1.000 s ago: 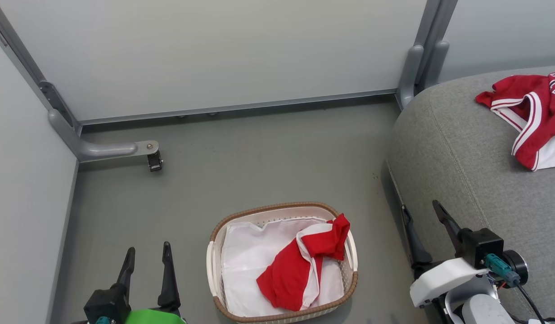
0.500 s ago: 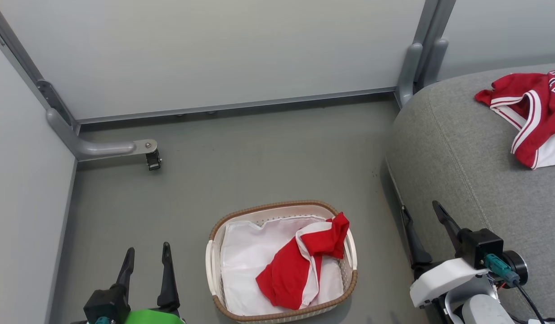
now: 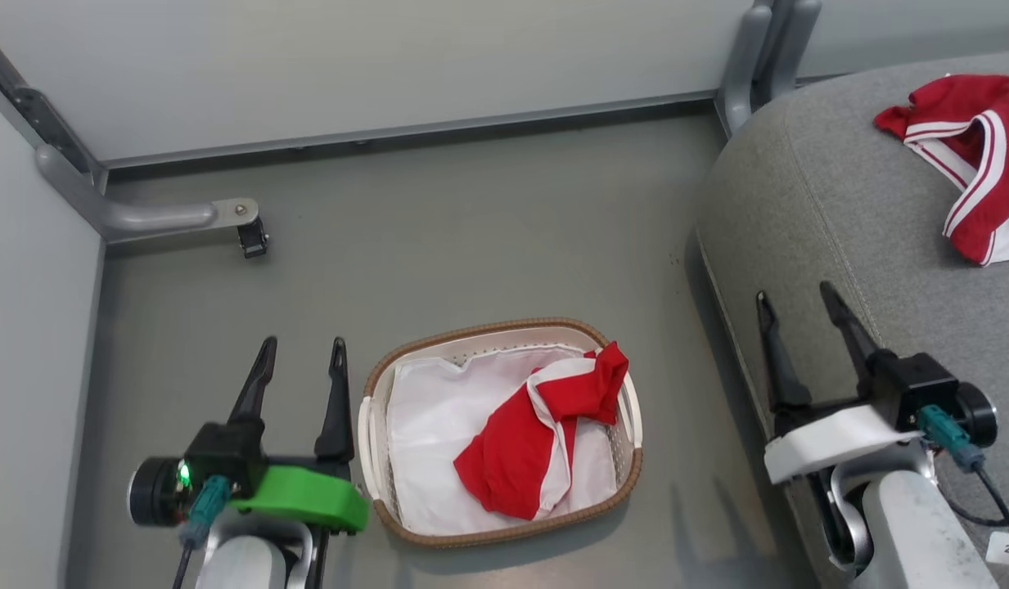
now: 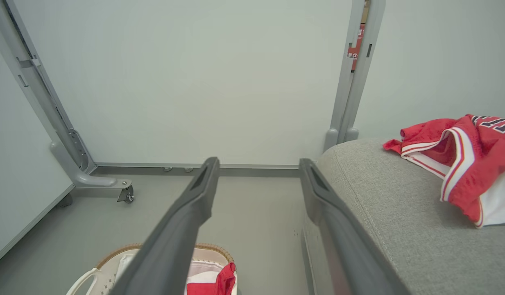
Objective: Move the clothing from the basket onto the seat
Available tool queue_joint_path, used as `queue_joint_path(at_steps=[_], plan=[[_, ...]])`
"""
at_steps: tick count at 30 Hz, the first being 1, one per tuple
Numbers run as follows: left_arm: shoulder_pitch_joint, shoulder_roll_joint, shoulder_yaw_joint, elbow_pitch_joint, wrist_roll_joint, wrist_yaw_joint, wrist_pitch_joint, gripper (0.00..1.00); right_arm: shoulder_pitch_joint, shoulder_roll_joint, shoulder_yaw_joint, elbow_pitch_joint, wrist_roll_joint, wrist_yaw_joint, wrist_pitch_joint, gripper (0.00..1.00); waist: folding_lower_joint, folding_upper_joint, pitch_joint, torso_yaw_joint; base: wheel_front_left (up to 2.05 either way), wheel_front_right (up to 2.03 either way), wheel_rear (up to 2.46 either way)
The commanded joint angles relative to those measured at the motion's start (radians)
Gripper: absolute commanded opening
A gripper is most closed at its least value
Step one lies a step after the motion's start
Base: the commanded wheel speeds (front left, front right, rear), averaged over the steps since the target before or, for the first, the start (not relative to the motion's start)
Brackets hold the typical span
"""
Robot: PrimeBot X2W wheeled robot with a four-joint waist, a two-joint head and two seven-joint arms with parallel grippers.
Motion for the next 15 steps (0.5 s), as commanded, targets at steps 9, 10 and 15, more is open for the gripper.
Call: queue_joint_path(at_steps=[9,10,15], plan=[[-0.315,0.033,-0.124,0.167,0.102,-0.053,0.004,1.0,-0.115,-0.003,-0.086,-0.129,-0.046,-0.001,-0.005,1.0,0.0001,0.0,0.266,-0.091,0.0,0.0,0.0],[-0.347,0.03,-0.139,0.195,0.107,-0.055,0.007,1.0,-0.126,-0.003,-0.094,-0.144,-0.05,-0.001,-0.005,1.0,0.0001,0.0,0.297,-0.1,0.0,0.0,0.0],[-0.488,0.024,-0.216,0.353,0.125,-0.069,0.033,1.0,-0.177,-0.003,-0.127,-0.227,-0.051,-0.001,-0.005,1.0,0.0001,0.0,0.415,-0.141,0.0,0.0,0.0]])
